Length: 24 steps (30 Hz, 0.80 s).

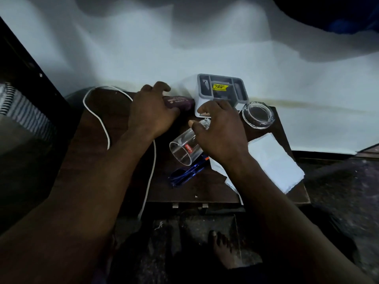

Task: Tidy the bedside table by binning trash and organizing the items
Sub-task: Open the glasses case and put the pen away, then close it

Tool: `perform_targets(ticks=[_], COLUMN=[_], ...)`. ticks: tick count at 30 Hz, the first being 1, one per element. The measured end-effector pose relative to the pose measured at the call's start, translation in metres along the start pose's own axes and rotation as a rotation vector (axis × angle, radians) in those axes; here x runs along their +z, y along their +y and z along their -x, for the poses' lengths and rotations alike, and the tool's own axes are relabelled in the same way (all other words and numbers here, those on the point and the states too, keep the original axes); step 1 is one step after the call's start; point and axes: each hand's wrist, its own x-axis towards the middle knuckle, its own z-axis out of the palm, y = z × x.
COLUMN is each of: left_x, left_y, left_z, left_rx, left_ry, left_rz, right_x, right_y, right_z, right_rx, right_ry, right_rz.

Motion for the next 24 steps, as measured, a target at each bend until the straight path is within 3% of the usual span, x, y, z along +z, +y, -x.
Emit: perform_targets(ticks=[5,10,14,18,24], left_x=[-0.024,-0.048,-0.055,-0.066,-0.101], left_y=[0.016,0.021,0.042,0.051,0.052], left_z=[0.016,0.044,0.079,0.124,0.196], left_rx=[-0.079,-0.097,-0.21,-0.258,-0.312], left_ry=[0.185,0.006,-0.074,-0.267,-0.361], left_rz=[0.335,0.836,1.258,1.272,1.163], right_x=[-0.01,-0.026,-0.04,-0.055,-0.083], right_y=[-0.009,-0.023,-0.033,-0.042,-0.056], right_z=[0.006,0.017,0.041,0.071,0.136], right_rx=[-0.073,-0.085,-0.011,0.011,-0.032], right_ry=[0.029,-0.012,-0.088,-0.108,-0.186], right_rz=[-0.073,-0.168,-0.381,-0.45,-0.473])
